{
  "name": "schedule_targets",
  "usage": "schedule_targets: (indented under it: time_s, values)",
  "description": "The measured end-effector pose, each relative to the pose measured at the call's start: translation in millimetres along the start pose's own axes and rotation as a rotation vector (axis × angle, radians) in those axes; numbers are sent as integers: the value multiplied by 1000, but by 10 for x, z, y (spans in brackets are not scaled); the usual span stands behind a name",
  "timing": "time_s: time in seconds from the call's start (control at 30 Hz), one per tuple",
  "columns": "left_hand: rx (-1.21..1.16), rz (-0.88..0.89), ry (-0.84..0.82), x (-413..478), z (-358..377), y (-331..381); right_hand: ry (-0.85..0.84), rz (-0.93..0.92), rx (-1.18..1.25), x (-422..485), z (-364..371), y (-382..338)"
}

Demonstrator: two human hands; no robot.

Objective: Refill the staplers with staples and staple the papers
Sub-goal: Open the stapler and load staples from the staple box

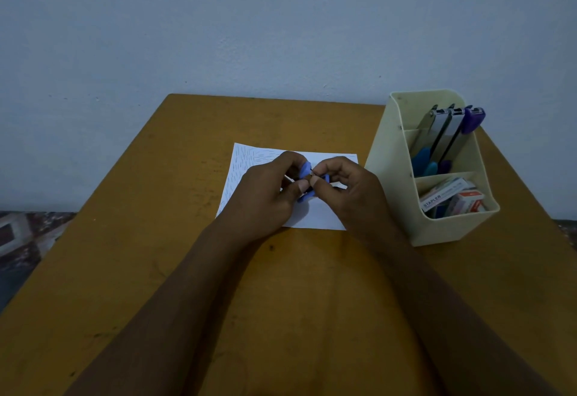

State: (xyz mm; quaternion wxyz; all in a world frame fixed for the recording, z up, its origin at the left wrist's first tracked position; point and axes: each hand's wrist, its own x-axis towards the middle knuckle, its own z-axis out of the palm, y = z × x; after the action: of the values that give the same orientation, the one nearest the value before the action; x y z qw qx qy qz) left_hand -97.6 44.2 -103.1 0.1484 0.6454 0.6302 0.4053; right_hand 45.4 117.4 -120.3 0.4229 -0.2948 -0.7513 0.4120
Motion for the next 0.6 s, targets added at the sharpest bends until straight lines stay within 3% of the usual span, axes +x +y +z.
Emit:
schedule_targets:
  time_s: [0.6]
  values:
    - [-49,-16,-25,-2,3,-24,-21,-12,-15,-4,-4,2]
